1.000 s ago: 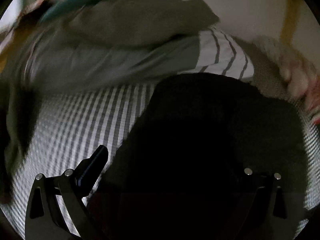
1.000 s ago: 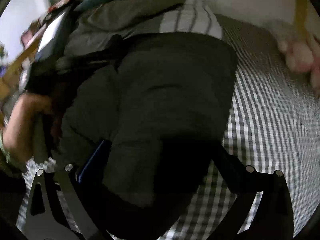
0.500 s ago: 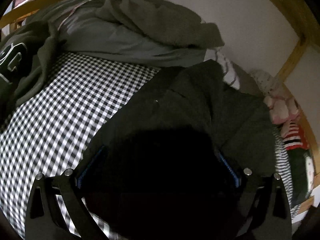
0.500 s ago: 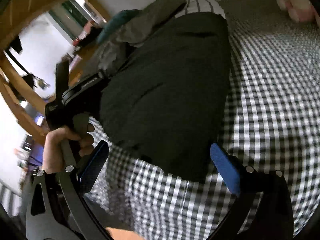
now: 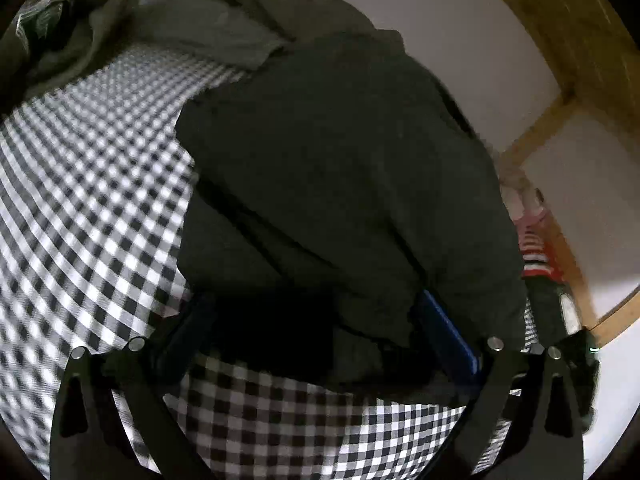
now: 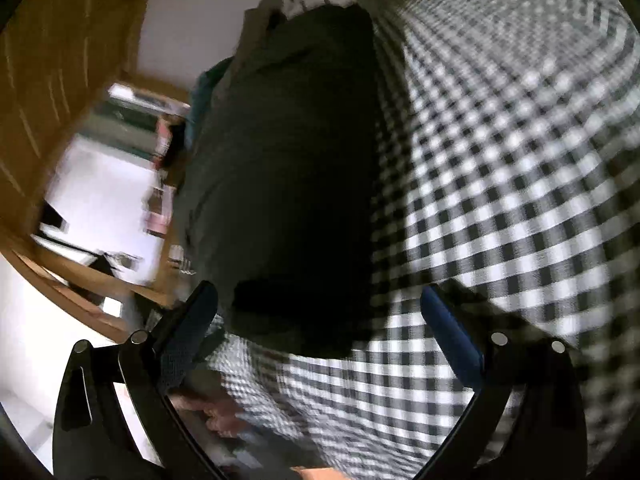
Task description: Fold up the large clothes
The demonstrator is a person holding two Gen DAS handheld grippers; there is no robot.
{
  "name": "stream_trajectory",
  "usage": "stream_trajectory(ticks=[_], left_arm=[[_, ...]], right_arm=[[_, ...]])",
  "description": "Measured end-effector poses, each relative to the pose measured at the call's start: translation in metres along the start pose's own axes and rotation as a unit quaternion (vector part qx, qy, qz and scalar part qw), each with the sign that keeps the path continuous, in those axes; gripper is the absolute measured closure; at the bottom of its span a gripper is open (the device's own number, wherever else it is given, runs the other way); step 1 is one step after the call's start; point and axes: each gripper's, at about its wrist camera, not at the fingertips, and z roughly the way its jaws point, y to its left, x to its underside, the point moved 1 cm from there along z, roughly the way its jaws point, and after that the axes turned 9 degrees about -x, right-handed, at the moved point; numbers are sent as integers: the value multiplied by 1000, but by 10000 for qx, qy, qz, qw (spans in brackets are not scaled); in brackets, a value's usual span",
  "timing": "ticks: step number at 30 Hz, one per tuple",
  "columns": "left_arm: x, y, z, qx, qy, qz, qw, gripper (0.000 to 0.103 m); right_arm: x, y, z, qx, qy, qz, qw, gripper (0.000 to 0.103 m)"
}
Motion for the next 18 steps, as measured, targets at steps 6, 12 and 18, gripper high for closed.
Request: stream_trajectory(ticks=[6, 12, 18], left_arm=[[0, -5, 6, -202, 66, 391, 9990, 4], [15, -3, 22, -13, 257, 121, 9996, 4], [21, -2, 19, 62, -49, 27, 10000, 4]], right_arm=[[-29, 0, 23, -702, 404, 185, 9965, 3], [-46, -6, 66, -564, 802, 443, 9942, 2], [-49, -5, 80, -556, 538, 584, 9953, 6]])
